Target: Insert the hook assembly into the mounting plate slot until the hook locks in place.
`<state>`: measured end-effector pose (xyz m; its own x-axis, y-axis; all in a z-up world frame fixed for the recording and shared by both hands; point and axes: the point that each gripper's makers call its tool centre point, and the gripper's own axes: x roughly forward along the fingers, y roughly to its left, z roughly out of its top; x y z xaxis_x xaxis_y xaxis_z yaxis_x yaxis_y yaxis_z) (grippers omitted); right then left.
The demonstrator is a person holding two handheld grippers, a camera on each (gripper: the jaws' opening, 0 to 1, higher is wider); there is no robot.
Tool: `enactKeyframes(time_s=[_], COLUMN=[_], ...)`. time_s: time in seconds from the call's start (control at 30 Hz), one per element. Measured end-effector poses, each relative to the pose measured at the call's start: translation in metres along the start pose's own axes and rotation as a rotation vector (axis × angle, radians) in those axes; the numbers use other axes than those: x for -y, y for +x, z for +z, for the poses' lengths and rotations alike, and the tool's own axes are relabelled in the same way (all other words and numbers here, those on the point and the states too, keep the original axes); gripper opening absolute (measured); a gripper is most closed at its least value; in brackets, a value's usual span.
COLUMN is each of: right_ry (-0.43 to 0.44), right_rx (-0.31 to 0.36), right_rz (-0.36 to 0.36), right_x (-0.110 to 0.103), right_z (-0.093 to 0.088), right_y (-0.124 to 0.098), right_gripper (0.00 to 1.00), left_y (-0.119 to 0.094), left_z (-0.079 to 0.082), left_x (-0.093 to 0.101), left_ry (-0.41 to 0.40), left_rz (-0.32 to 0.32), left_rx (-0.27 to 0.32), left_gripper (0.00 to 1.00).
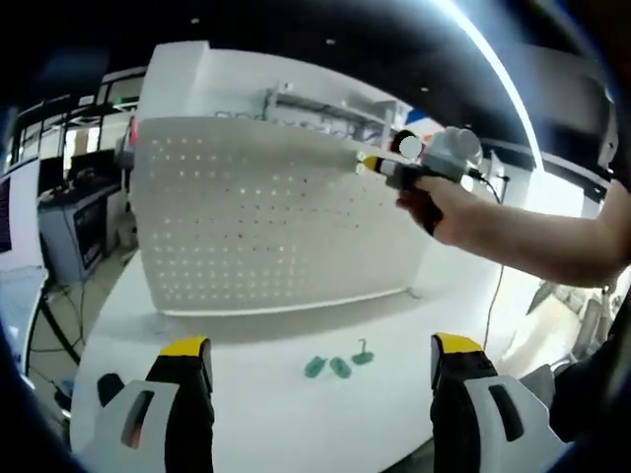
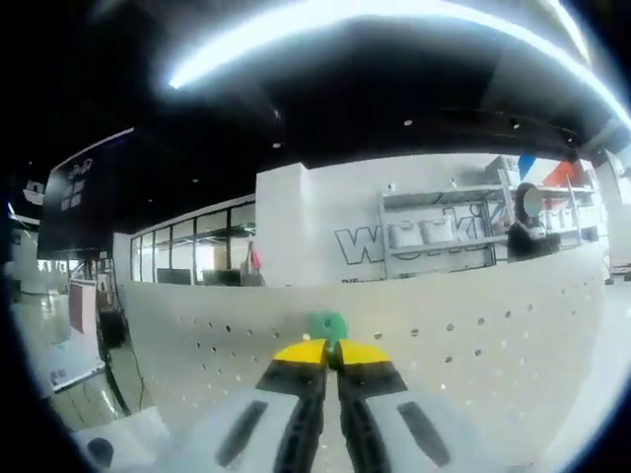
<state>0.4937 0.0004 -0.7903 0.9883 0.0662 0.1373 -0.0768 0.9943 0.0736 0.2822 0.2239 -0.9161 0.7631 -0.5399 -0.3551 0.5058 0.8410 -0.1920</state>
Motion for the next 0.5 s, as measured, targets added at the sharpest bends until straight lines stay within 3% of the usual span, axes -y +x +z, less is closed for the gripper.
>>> enactKeyframes(time_s=[0.17, 0.5], right_ry=[0.035, 0.011], right_rx=[0.011, 0.051], right_rz=[-0.027, -0.038], right_x=[0.004, 0.007], right_z=[-0.0021, -0.0049], right_y=[0.003, 0.0035], right_gripper=[0.01, 0.01], left_y=[-0.0014, -0.0033], left_z=[0.0, -0.0021], left_x=[-0.0013, -0.0048], left_ry=[-0.004, -0.04], left_rz=[0.001, 0.006], left_rx=[0.0, 0.001], left_gripper=[0.92, 0.91])
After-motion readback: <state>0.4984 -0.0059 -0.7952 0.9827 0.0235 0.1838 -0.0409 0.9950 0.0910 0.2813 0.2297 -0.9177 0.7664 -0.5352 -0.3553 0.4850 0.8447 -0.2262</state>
